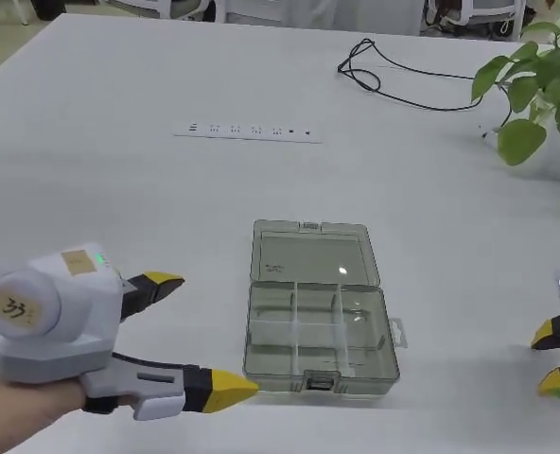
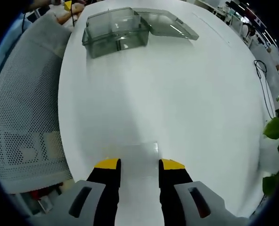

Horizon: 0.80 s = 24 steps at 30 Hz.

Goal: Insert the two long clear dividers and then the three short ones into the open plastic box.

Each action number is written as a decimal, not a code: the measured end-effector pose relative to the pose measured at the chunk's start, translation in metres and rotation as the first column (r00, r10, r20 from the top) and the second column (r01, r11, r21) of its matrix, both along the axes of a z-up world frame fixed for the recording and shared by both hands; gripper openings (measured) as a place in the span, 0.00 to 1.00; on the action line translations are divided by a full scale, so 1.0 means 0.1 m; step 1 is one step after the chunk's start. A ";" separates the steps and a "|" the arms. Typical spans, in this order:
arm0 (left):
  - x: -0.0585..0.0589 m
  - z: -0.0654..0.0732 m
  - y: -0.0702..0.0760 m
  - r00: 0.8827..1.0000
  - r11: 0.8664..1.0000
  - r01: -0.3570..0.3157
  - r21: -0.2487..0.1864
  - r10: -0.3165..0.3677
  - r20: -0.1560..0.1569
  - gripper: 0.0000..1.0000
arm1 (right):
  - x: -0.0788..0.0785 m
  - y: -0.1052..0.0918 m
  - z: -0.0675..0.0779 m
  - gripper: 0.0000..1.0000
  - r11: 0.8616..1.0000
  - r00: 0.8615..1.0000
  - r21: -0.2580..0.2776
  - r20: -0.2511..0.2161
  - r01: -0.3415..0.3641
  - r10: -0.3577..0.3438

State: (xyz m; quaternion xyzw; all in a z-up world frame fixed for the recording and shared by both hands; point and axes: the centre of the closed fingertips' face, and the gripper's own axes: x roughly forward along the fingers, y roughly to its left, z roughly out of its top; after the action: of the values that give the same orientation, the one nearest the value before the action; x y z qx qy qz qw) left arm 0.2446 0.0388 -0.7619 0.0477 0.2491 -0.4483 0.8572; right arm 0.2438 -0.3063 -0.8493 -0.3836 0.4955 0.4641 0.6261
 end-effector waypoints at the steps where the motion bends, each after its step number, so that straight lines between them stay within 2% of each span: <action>1: 0.01 -0.01 0.02 1.000 1.000 -0.012 -0.006 0.012 -0.004 0.95 | 0.00 0.01 0.01 0.32 1.000 1.000 -0.002 0.001 0.004 -0.004; 3: 0.02 0.01 0.04 0.999 0.999 -0.030 -0.028 0.030 -0.012 0.95 | 0.00 0.05 0.05 0.32 1.000 1.000 0.013 0.008 0.008 -0.008; 7: 0.03 0.00 0.06 0.999 0.999 -0.038 -0.029 0.038 -0.011 0.95 | 0.05 0.15 0.13 0.32 0.999 0.999 0.042 0.028 0.020 -0.021; 11: 0.06 0.01 0.05 0.998 0.997 -0.055 -0.053 0.054 -0.022 0.92 | 0.17 0.27 0.23 0.32 0.998 0.997 0.064 0.074 0.002 -0.007; 12: 0.08 0.01 0.05 0.997 0.995 -0.064 -0.071 0.062 -0.035 0.91 | 0.19 0.33 0.28 0.32 0.997 0.996 0.071 0.085 -0.002 -0.004; 19: 0.15 0.04 0.01 0.993 0.989 -0.101 -0.109 0.094 -0.065 0.90 | 0.27 0.73 0.58 0.32 0.991 0.987 0.124 0.159 -0.047 0.027; 20: 0.16 0.05 0.01 0.993 0.987 -0.106 -0.117 0.099 -0.069 0.89 | 0.30 0.73 0.56 0.32 0.990 0.985 0.130 0.168 -0.054 0.031; 24: 0.22 0.06 -0.03 0.988 0.980 -0.132 -0.149 0.118 -0.098 0.88 | 0.36 0.96 0.71 0.32 0.985 0.976 0.152 0.215 -0.076 0.042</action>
State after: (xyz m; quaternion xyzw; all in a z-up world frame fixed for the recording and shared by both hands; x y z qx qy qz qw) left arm 0.2667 0.0362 -0.7559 -0.0548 0.2540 -0.4132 0.8728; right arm 0.2797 -0.2099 -0.7785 -0.3939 0.3761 0.4772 0.6897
